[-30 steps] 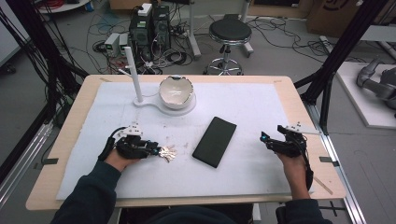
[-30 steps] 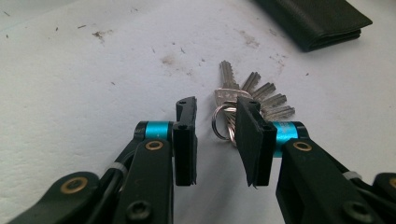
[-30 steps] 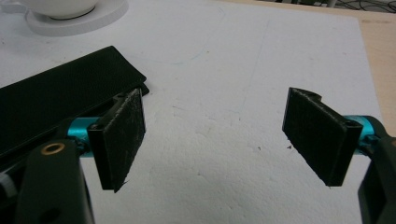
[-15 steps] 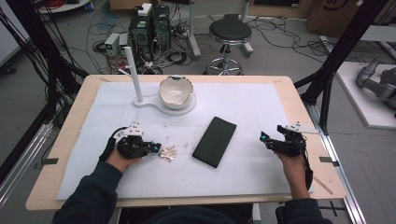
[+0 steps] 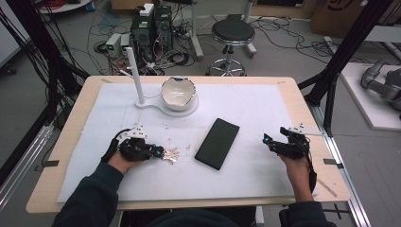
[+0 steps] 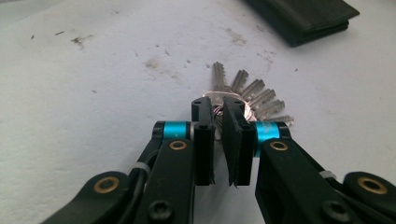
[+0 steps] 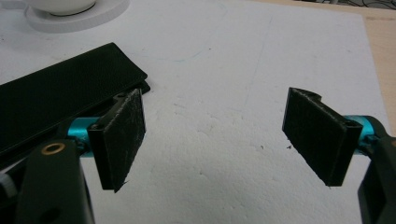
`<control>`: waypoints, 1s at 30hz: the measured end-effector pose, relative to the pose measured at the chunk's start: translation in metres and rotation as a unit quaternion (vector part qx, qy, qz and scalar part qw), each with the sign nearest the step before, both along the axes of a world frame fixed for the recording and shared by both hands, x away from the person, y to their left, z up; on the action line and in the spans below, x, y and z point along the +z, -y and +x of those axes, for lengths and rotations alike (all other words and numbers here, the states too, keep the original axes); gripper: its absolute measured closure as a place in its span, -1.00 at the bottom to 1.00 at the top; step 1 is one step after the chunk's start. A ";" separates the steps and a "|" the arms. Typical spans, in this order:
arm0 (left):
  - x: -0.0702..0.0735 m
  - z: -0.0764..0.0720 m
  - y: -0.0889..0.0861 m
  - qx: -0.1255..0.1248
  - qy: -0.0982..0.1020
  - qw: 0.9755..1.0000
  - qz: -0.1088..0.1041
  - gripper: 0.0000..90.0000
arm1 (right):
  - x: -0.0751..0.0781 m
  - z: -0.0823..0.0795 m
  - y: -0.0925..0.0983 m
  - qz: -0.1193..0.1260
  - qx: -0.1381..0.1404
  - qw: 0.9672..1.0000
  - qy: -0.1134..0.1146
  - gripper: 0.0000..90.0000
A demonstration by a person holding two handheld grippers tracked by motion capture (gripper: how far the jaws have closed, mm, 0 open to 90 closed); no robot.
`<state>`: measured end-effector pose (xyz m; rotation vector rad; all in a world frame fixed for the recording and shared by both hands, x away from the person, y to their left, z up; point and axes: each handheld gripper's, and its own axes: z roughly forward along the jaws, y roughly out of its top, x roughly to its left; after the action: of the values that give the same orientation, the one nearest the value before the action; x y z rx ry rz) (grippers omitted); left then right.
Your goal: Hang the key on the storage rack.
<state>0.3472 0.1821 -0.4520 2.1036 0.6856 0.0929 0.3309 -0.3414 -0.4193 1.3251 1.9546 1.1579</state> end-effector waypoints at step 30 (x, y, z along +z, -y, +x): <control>0.063 -0.009 -0.032 0.085 0.132 0.977 -0.143 0.96 | -0.001 -0.002 0.006 0.006 -0.012 1.000 -0.003 -0.52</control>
<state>0.3383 0.2141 -0.3889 1.7151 0.6726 0.3431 0.3289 -0.3470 -0.4200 1.3555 1.9343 1.1578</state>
